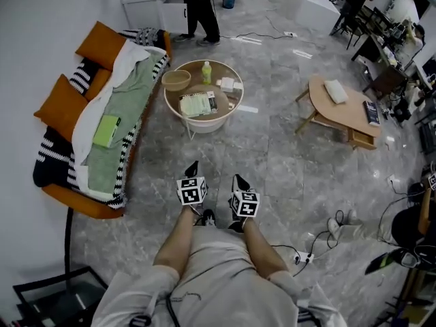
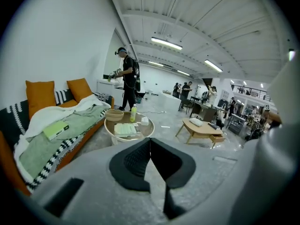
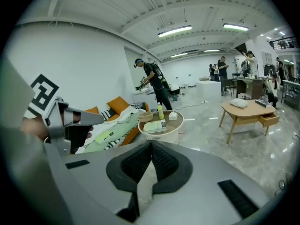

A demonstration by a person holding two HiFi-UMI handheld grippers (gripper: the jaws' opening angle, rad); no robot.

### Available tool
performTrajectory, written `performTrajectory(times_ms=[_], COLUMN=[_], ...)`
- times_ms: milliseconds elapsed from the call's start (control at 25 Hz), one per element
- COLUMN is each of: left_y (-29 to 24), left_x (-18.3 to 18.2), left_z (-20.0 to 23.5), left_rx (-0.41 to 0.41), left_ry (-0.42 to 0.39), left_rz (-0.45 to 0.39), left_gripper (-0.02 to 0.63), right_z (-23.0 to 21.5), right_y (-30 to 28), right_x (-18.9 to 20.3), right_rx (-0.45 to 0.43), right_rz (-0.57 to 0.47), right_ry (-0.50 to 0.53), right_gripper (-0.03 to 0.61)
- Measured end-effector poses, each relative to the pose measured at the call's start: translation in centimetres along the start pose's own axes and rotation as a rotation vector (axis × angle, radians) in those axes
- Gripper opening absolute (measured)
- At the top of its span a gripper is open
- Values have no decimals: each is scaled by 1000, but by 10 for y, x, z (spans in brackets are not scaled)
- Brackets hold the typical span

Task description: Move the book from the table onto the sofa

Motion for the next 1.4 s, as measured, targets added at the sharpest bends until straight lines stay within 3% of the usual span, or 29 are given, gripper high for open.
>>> performTrajectory(times_ms=[160, 400, 640, 1120, 1280, 1400], left_y=[-8, 6, 13, -56, -94, -122], left_x=[-22, -42, -53, -55, -75, -87], left_z=[11, 24, 58, 52, 54, 72], left_rx=[12, 32, -3, 4, 22, 16], left_ry=[10, -18, 3, -17, 3, 2], left_rz=[-43, -80, -125, -55, -35, -5], left_gripper=[9, 11, 9, 11, 11, 11], right_z=[21, 36, 64, 37, 20, 32], right_y=[-7, -27, -47, -105, -136, -168], right_x=[-11, -35, -46, -61, -82, -94], right_rx=[-67, -55, -73, -74, -43, -64], right_rz=[-13, -24, -42, -29, 5, 28], right_ry=[68, -18, 2, -43, -74, -120], right_gripper=[6, 6, 6, 6, 6, 6])
Point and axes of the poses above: the fingertips, and each gripper's own axes: y backward along the fingers, z to its left, x out of its underside, the point moved 1 cm from there along y, backward along the fingers, and after that the axes turned 15 degrees about x, right-handed, at the moved point
